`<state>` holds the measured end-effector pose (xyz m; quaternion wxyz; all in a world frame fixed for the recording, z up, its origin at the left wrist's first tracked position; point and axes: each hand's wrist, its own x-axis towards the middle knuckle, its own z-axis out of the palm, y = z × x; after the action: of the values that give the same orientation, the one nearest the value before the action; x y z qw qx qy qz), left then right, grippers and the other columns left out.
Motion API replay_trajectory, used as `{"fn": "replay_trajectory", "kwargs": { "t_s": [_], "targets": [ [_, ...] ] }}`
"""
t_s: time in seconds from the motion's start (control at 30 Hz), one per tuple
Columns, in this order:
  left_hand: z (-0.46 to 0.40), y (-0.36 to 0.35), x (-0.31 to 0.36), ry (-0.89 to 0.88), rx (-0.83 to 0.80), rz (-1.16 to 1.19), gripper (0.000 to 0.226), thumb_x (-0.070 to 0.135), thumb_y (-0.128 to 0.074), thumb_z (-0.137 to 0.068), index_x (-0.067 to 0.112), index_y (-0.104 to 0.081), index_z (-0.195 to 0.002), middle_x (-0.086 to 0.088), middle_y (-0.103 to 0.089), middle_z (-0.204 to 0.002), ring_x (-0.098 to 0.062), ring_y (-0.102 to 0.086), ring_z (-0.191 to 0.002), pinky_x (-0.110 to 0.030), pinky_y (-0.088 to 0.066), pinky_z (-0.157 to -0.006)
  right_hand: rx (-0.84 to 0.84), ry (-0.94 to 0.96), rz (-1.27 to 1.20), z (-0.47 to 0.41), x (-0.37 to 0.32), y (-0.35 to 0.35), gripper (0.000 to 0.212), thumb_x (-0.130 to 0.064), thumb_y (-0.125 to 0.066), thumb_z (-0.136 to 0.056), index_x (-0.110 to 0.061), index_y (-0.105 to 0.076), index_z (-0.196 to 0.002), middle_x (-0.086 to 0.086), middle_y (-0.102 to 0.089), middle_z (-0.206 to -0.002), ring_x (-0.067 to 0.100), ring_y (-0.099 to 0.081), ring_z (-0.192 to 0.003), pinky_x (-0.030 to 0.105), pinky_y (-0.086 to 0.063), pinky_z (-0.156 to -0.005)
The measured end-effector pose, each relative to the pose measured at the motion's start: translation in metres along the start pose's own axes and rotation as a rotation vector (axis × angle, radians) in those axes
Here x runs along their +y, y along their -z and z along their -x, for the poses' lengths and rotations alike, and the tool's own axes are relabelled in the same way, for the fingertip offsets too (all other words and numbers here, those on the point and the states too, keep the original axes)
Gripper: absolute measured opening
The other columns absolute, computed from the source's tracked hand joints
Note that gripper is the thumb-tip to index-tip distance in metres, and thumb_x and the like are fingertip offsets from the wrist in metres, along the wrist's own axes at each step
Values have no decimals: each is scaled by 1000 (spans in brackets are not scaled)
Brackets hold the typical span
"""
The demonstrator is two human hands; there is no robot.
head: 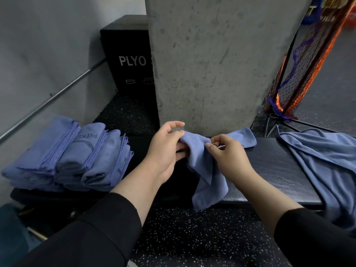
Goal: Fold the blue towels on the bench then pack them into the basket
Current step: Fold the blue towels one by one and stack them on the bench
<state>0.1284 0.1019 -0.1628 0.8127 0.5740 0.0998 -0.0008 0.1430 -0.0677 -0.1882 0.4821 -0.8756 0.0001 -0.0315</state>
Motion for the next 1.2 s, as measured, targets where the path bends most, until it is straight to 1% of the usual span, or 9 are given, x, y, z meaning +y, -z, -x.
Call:
{"fn": "replay_trajectory", "kwargs": {
  "t_s": [0.1,0.3,0.47,0.53,0.67,0.73,0.93,1.03,1.2],
  "targets": [
    [-2,-5,0,17,14,95,25,-1,-43,-101,17,-60,-105,-11,-60,-88,-23,-68,-74,-42,-59,-73,36,80,-54,6,-2,3,20,-41,-66,-93,-24,-57,-88,-9,-66,-84,3,-61,-82,22,-46,-72],
    [-3,-11,2,29,24,200,25,-6,-42,-100,11,-58,-109,-13,-62,-91,-26,-71,-82,-38,-62,-73,-267,306,166,21,5,5,48,-59,-76,-75,-31,-58,-110,-21,-57,-110,-4,-52,-108,14,-41,-88],
    [-5,-11,1,-2,89,116,24,-4,-47,-100,14,-60,-110,-18,-66,-102,-24,-72,-85,-41,-62,-80,-67,245,190,15,11,1,4,-25,-61,-92,-23,-64,-91,-12,-64,-84,5,-58,-77,21,-40,-67],
    [-6,-8,1,-21,139,77,24,-2,-48,-100,15,-60,-110,-17,-66,-105,-23,-72,-87,-37,-61,-76,-68,183,134,12,8,5,13,-20,-55,-94,-26,-64,-88,-14,-67,-76,0,-60,-75,15,-38,-60],
    [-8,3,-2,-229,234,-532,16,15,-58,-98,27,-66,-107,2,-66,-105,-9,-66,-90,-23,-54,-81,-54,127,47,7,2,12,18,-18,-52,-96,-23,-65,-87,-14,-68,-73,-8,-59,-71,9,-41,-59],
    [-4,3,-2,-410,147,-755,12,21,-63,-97,31,-68,-97,7,-63,-105,-2,-62,-89,-14,-48,-82,-38,123,57,5,0,14,23,-21,-52,-98,-19,-60,-76,-10,-60,-61,-2,-52,-59,13,-39,-54],
    [5,-1,-21,-377,-300,-905,23,34,-71,-90,40,-69,-112,13,-63,-108,1,-61,-103,-19,-47,-93,-146,23,-18,0,-4,21,39,-38,-62,-93,-4,-63,-75,-5,-47,-59,7,-40,-57,28,-34,-55],
    [3,-1,-21,-360,-267,-863,18,24,-68,-94,41,-70,-97,16,-70,-98,2,-64,-95,-21,-49,-86,-176,24,-52,1,-6,25,44,-40,-64,-93,2,-63,-80,-2,-48,-63,9,-41,-60,30,-35,-58],
    [-4,-2,-10,-385,7,-852,29,12,-55,-96,34,-65,-79,15,-67,-75,-3,-59,-74,-16,-43,-68,-304,88,127,-1,-5,43,31,-35,-74,-87,-18,-58,-66,-15,-47,-48,0,-39,-47,17,-32,-48]
  ]
}}
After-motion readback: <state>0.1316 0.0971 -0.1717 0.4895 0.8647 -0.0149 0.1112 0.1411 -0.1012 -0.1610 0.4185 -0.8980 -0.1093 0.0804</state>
